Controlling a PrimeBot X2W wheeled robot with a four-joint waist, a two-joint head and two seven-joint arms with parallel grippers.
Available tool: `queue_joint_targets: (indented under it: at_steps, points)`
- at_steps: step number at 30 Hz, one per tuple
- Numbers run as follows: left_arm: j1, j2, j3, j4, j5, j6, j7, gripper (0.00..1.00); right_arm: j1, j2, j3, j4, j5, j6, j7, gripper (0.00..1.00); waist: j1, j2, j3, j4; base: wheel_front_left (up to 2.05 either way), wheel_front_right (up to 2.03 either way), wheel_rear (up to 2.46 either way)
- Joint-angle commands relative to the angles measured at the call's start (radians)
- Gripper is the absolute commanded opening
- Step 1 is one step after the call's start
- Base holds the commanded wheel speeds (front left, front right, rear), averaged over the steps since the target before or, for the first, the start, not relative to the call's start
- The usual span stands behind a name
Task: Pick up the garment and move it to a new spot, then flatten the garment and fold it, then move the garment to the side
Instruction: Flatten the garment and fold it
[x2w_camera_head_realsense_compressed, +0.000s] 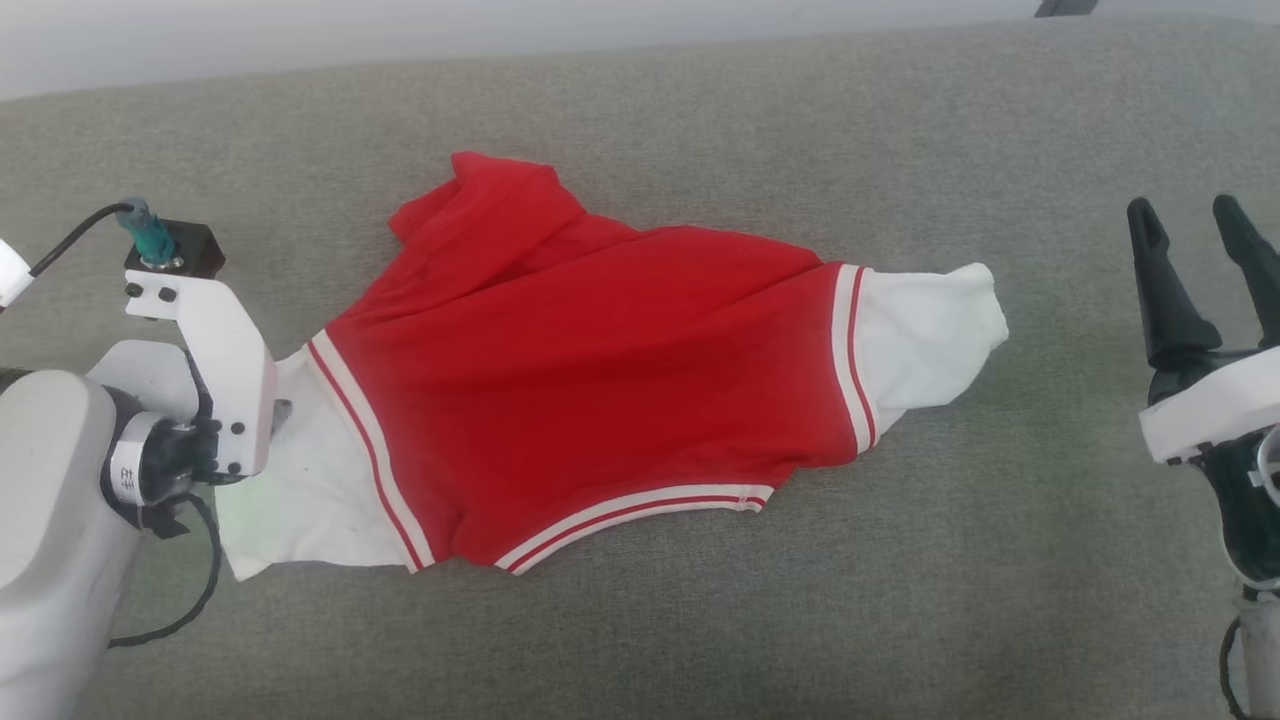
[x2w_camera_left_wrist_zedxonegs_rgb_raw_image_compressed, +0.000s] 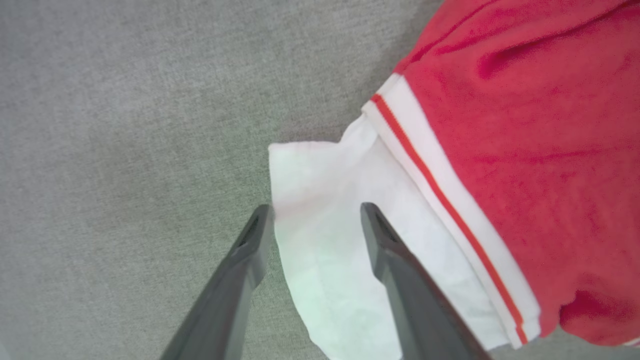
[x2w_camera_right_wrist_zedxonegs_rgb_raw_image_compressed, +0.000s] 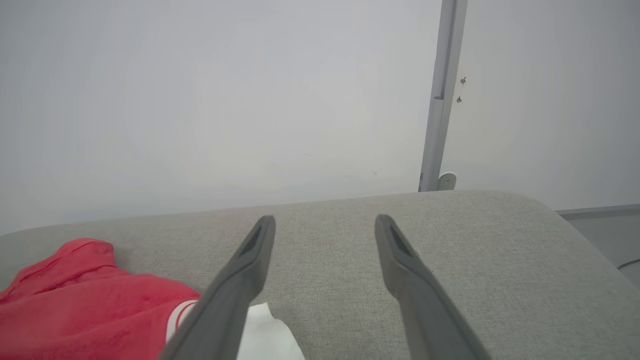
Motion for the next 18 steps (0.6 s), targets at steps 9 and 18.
queue_joint_targets:
  at_steps: [9, 18]
  points:
    - [0.069, 0.000, 0.008, -0.114, -0.045, 0.081, 0.127, 1.00, 0.033, 0.016, -0.013, -0.026, -0.009, 0.000, 0.006, 1.00, 0.0000, 0.0000, -0.016, 0.028, 0.00, 0.00, 0.00]
    - [0.184, 0.018, 0.002, -0.211, -0.043, 0.149, 0.155, 1.00, 0.040, 0.023, -0.023, -0.052, -0.009, -0.001, 0.021, 1.00, 0.0000, 0.0000, -0.001, 0.029, 0.00, 0.00, 0.00]
